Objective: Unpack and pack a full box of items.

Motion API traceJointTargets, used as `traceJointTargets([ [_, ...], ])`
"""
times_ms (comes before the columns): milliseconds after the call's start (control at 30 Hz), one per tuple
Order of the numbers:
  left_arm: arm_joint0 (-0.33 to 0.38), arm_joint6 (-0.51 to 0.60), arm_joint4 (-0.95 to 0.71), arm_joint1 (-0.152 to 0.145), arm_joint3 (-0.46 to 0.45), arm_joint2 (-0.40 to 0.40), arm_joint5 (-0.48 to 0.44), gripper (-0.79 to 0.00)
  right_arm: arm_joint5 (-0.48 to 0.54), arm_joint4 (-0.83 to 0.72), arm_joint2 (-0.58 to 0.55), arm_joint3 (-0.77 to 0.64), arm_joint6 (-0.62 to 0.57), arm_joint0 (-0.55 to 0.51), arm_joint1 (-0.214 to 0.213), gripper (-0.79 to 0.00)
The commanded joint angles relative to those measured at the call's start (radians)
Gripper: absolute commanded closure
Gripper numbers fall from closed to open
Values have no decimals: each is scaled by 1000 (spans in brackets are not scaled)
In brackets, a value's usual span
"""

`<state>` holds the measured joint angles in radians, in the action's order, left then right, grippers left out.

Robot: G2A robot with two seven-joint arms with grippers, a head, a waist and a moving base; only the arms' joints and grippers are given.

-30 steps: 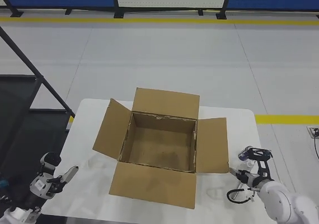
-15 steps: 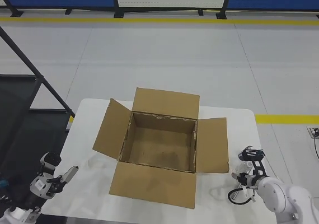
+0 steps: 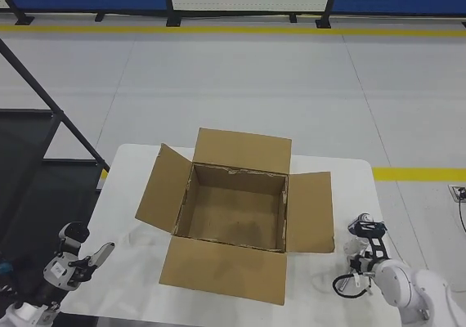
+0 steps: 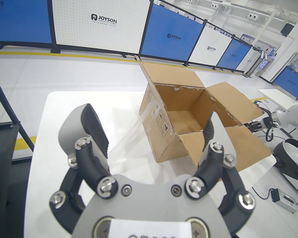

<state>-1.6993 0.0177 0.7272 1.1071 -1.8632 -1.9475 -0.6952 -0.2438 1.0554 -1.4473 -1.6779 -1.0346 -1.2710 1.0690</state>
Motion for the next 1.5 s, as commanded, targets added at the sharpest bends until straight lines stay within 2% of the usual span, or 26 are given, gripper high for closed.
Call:
traceJointTargets([
  [0, 0, 0, 0, 0, 0, 0, 0, -785, -4, 5, 5, 5, 4, 0, 1, -354],
  [367, 0, 0, 0, 0, 0, 0, 0, -785, -54, 30, 33, 35, 54, 22, 13, -326],
  [600, 0, 0, 0, 0, 0, 0, 0, -785, -50, 5, -17, -12, 75, -34, 11, -351],
  [767, 0, 0, 0, 0, 0, 0, 0, -785, -68, 11, -6, -4, 85, -39, 15, -345],
  [1000, 0, 0, 0, 0, 0, 0, 0, -785, -85, 12, -1, -5, 164, -71, 22, -345],
  [1467, 0, 0, 0, 0, 0, 0, 0, -785, -176, 97, 23, -79, 249, -142, 35, -345],
])
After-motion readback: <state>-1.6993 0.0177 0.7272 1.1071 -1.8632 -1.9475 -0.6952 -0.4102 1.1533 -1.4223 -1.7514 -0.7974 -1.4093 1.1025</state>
